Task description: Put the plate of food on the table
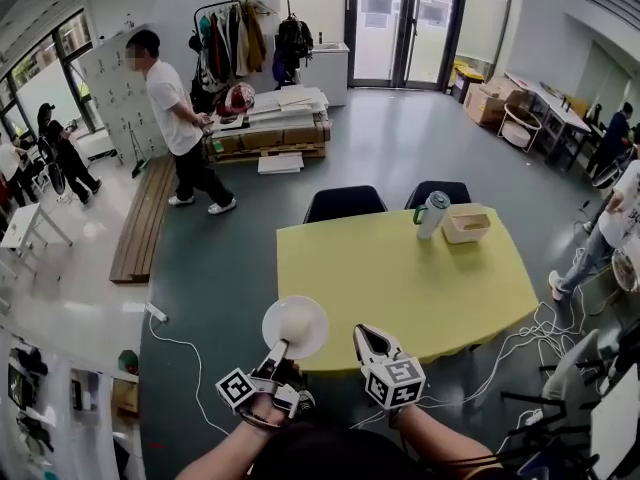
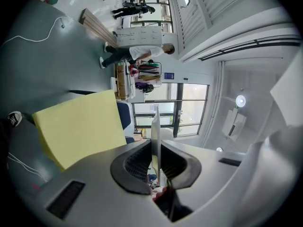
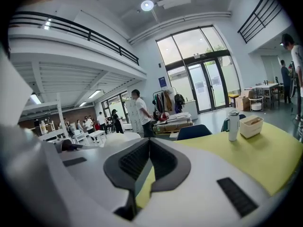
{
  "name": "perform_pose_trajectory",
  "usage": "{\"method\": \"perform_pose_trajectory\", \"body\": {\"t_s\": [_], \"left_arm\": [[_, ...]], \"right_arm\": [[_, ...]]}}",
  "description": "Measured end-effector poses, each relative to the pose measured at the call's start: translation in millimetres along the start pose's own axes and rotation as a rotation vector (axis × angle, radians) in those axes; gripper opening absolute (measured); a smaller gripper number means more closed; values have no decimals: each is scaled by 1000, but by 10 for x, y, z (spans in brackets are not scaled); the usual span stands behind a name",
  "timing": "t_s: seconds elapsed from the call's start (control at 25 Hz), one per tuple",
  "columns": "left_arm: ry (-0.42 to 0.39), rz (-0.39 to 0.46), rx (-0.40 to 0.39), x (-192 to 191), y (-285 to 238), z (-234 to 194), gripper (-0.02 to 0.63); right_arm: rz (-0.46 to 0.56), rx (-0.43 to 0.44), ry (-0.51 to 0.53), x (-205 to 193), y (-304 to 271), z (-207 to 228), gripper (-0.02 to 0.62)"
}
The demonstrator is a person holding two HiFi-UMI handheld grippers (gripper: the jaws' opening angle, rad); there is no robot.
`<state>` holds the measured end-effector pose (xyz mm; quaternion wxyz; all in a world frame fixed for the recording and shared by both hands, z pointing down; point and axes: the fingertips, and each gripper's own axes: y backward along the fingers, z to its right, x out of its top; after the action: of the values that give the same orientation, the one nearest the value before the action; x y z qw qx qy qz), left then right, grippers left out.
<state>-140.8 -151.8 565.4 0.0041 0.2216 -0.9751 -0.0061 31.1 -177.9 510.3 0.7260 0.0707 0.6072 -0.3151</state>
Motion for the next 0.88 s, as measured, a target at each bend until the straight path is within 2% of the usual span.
{"method": "perform_pose_trajectory", "body": {"t_s": [0.24,0.4,0.88], "left_arm": [[3,-46,-6,599,-443,-38,35],[4,-77,-4,840,-697,-91,35],[20,-108,-3,1047,-1389,-255,34]], "right_arm": [[8,-46,4,205,-629,8,12],[12,-65,13,316,-913,47,12],[-31,-42,1,402,-1439,414,12]]}}
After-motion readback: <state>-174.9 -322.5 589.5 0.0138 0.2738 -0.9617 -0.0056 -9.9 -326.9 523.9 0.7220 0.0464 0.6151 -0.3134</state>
